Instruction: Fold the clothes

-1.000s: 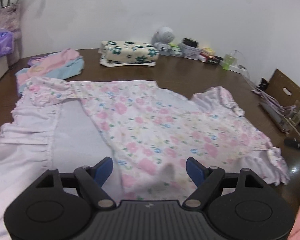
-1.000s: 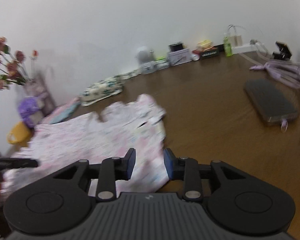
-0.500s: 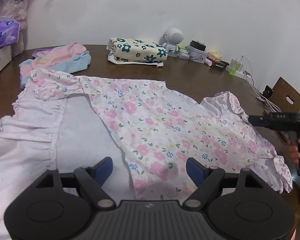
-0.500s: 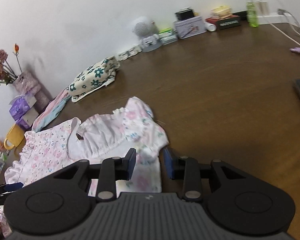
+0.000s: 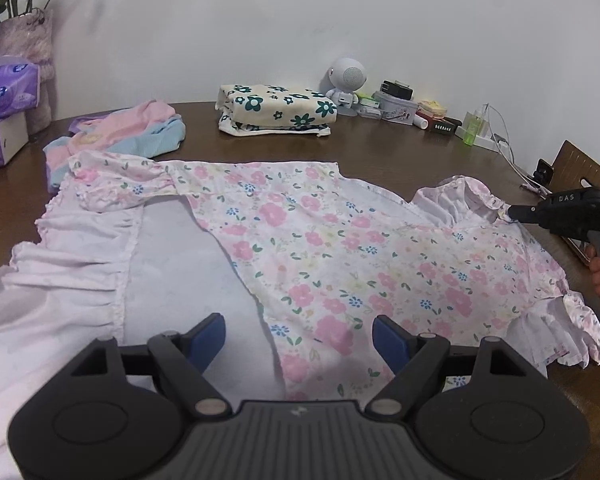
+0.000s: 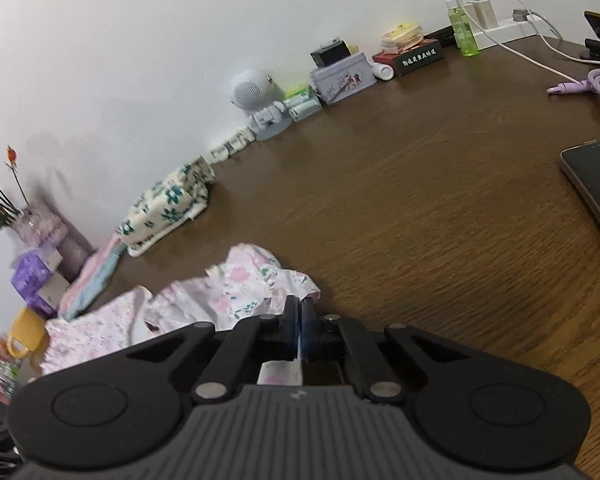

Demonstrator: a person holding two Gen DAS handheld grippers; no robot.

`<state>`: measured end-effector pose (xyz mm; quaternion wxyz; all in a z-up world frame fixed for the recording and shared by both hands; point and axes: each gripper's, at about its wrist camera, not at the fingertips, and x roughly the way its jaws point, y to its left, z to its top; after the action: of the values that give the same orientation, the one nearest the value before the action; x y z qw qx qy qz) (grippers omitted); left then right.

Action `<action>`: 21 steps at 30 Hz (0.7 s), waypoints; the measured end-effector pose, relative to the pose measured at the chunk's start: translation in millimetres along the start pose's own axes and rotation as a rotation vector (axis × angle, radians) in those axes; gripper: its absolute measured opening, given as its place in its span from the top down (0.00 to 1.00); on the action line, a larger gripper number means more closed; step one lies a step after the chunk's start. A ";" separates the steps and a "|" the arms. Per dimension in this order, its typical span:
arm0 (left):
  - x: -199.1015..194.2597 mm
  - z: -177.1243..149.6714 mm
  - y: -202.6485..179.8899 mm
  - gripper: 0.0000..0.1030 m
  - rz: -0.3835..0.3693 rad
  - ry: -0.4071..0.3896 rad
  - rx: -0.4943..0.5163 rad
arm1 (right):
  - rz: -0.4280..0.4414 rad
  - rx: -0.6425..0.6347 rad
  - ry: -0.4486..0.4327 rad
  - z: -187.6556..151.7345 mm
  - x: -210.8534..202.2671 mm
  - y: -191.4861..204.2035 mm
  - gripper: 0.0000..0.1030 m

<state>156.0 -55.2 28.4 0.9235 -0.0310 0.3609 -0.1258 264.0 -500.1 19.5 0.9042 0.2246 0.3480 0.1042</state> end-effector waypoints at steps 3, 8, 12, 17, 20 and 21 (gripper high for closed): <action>-0.4 -1.8 2.0 0.22 -0.002 -0.007 0.005 | -0.034 -0.037 0.010 -2.5 4.2 5.0 0.99; 0.0 -3.1 -0.6 0.21 0.006 -0.012 0.025 | -0.083 -0.093 0.012 -2.3 1.7 15.0 0.93; -2.4 -0.8 0.3 0.21 0.004 -0.012 0.008 | -0.125 -0.163 -0.028 -4.7 -13.8 31.4 0.82; -14.5 3.9 6.9 0.21 -0.011 -0.048 -0.047 | -0.151 -0.360 -0.072 -20.6 -37.1 69.9 0.69; -18.8 4.2 8.0 0.21 0.013 -0.062 -0.043 | -0.127 -0.434 -0.049 -33.0 -41.0 87.9 0.68; -18.4 3.7 9.2 0.22 0.020 -0.060 -0.047 | -0.124 -0.455 -0.041 -37.0 -41.5 92.9 0.68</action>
<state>147.4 -41.7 41.9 0.9341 -0.0530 0.3364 -0.1069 205.4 -420.6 63.9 0.9431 -0.0046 0.3101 0.1197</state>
